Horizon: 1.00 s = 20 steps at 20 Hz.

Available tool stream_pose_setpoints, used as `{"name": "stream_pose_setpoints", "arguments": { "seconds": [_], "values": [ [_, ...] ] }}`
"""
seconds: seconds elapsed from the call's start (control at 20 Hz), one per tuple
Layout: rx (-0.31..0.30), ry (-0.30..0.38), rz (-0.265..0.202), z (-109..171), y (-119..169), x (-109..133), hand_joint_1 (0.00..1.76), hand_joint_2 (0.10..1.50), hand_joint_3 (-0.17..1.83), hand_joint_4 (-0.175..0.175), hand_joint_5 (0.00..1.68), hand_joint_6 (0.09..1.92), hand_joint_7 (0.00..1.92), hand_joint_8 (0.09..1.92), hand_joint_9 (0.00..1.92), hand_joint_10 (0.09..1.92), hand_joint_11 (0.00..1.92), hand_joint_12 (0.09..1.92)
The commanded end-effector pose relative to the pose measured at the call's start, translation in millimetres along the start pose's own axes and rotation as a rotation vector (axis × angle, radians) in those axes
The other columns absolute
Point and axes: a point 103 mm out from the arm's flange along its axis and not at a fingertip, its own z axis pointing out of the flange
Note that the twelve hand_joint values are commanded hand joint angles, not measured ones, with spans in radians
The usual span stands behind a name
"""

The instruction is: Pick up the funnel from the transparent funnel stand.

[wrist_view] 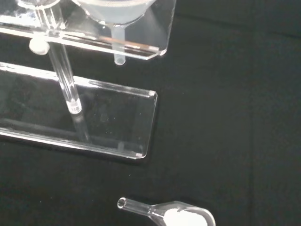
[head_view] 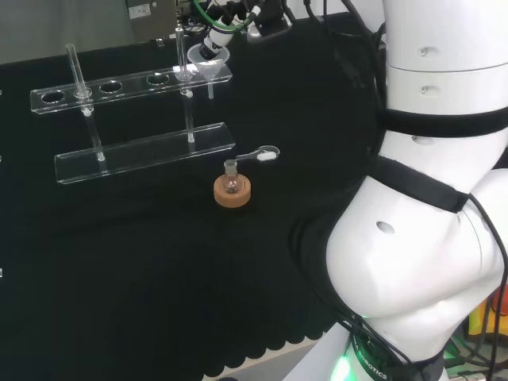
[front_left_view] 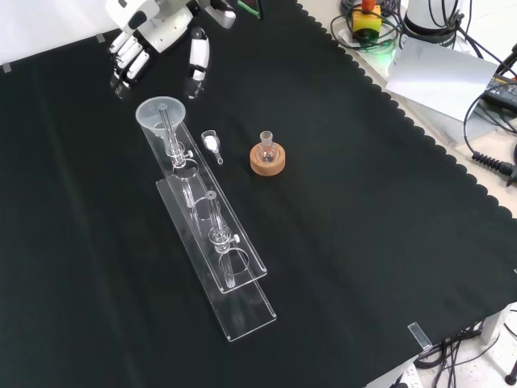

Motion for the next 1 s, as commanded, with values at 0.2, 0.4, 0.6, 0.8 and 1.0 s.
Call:
{"name": "stream_pose_setpoints", "arguments": {
  "seconds": [0.2,0.4,0.6,0.8,1.0],
  "values": [
    [0.057,-0.006,-0.034,11.1,12.6,16.0,0.5,0.79,0.21,0.027,0.02,0.09,0.0,0.28,0.11,0.78,0.22,1.51],
    [0.027,-0.031,-0.043,11.4,16.3,20.0,0.53,0.76,0.21,0.029,0.01,0.09,0.0,0.22,0.1,0.82,0.33,1.5],
    [0.036,-0.061,-0.046,11.3,19.2,23.4,0.59,0.75,0.22,0.041,0.06,0.09,0.0,0.25,0.12,0.84,0.37,1.49],
    [0.053,-0.089,-0.045,12.9,21.8,24.4,0.67,0.74,0.24,0.05,0.16,0.09,0.0,0.34,0.16,0.84,0.38,1.48],
    [0.064,-0.108,-0.043,13.4,24.1,25.2,0.7,0.73,0.28,0.051,0.2,0.09,0.0,0.44,0.19,0.82,0.39,1.47]
  ]
}}
